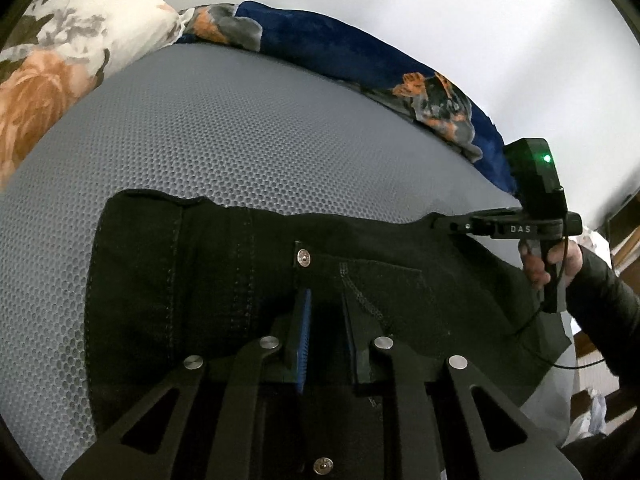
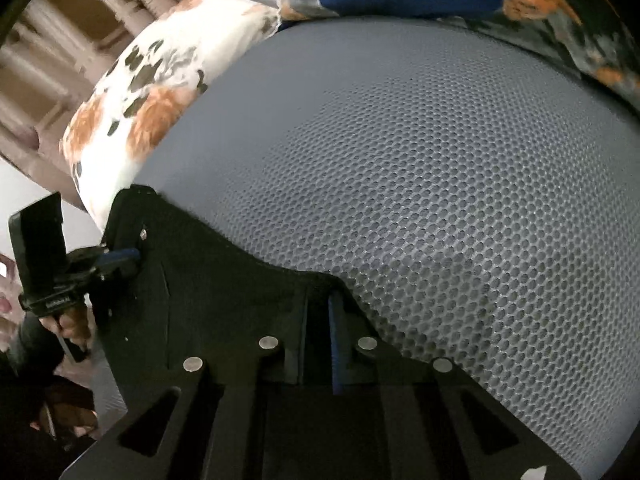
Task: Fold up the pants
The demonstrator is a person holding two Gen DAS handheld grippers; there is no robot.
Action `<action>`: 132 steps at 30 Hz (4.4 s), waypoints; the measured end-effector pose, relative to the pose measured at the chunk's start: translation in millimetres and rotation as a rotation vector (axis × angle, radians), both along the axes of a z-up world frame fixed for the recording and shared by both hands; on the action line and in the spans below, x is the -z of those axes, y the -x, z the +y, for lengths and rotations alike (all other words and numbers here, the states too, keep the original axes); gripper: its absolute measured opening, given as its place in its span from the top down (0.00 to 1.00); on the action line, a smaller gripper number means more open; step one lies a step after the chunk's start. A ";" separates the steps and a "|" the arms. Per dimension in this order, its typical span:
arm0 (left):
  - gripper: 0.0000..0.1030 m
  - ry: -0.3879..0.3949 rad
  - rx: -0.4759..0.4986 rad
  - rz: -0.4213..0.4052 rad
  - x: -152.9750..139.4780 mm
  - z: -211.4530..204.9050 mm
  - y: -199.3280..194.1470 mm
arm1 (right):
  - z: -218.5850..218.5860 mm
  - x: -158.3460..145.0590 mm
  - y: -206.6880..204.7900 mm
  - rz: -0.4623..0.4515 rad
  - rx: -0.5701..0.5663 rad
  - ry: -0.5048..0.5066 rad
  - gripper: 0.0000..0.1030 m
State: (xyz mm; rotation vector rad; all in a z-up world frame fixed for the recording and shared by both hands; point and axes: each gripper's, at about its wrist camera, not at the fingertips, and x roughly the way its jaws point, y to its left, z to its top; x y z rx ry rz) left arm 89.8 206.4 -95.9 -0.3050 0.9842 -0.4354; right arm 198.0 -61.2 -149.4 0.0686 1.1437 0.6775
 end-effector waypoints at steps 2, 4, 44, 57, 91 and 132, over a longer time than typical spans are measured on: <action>0.82 -0.001 -0.008 0.008 -4.6 -2.9 0.1 | -7.6 -7.9 5.7 -0.012 0.026 0.006 0.74; 0.76 -0.030 -0.011 0.007 -10.5 -9.7 -1.4 | -16.6 -21.9 16.2 -0.054 0.059 0.015 0.70; 0.53 -0.171 0.332 -0.102 11.5 -235.0 -62.5 | -224.6 -8.9 161.7 -0.179 0.706 0.218 0.59; 0.52 -0.261 0.318 -0.101 -2.7 -201.4 5.7 | -182.8 5.4 240.3 -0.214 0.573 0.357 0.56; 0.47 -0.168 0.152 0.019 3.1 -206.3 13.0 | -489.7 39.4 307.6 0.127 0.820 -0.339 0.68; 0.46 -0.098 0.111 -0.101 -26.3 -130.5 42.5 | -134.0 -18.7 143.8 0.064 0.530 -0.212 0.93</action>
